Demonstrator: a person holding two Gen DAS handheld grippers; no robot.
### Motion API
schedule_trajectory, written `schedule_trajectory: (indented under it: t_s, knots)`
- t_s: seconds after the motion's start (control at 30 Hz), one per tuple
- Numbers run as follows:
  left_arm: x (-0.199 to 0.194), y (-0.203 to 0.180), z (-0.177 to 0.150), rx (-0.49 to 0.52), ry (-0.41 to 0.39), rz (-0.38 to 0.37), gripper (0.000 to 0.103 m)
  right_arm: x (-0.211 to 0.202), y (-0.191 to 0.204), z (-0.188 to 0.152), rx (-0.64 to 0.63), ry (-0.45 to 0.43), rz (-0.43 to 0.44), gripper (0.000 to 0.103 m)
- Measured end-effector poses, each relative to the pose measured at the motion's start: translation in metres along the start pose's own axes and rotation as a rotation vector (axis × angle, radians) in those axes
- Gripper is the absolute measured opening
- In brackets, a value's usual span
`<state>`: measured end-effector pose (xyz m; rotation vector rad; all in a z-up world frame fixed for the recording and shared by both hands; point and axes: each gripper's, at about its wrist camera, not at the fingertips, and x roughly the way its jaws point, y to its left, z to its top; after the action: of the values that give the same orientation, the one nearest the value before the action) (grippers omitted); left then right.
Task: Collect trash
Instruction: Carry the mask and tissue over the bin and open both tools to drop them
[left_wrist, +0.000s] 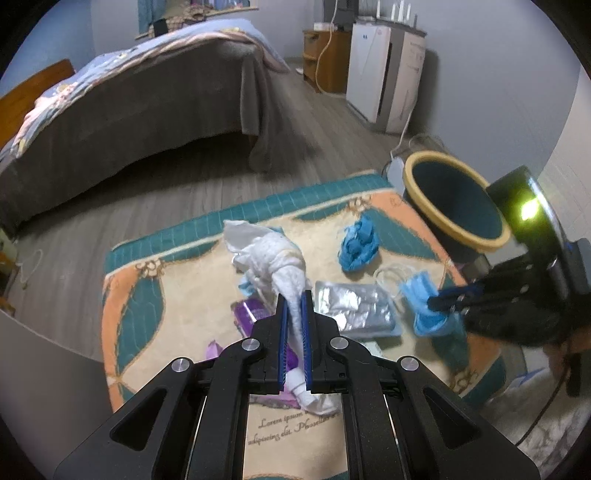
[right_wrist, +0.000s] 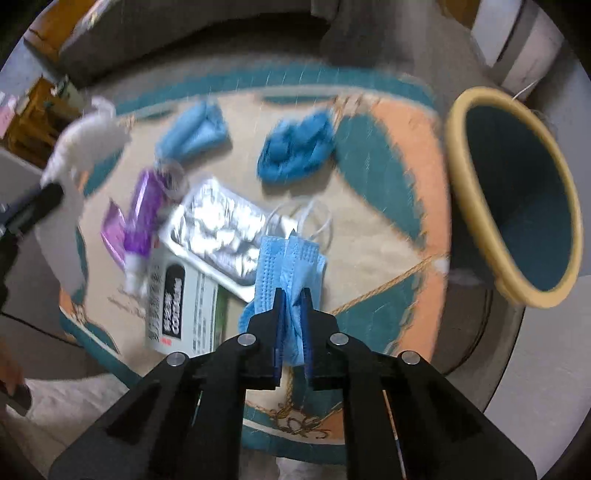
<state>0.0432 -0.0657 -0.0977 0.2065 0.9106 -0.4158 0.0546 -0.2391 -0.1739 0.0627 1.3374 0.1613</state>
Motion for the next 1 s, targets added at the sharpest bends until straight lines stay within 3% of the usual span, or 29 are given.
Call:
schedule_trajectory:
  t_s: [0.2,0.4,0.73,1.0]
  knots:
    - [-0.024,-0.004,0.010,0.013,-0.102,-0.005,0.008,-0.055,-0.019,0.017,0.032,-0.191,0.009,0.008]
    - [-0.032,-0.022,0.017,0.066,-0.141,0.008,0.008,-0.078,-0.034,0.037,0.021,-0.295,-0.037,0.008]
    - [-0.012,-0.067,0.037,0.152,-0.118,-0.024,0.008,-0.082,-0.077,0.045,0.036,-0.317,-0.063,0.008]
    - [0.021,-0.115,0.071,0.175,-0.091,-0.115,0.008,-0.069,-0.159,0.045,0.239,-0.292,-0.080,0.008]
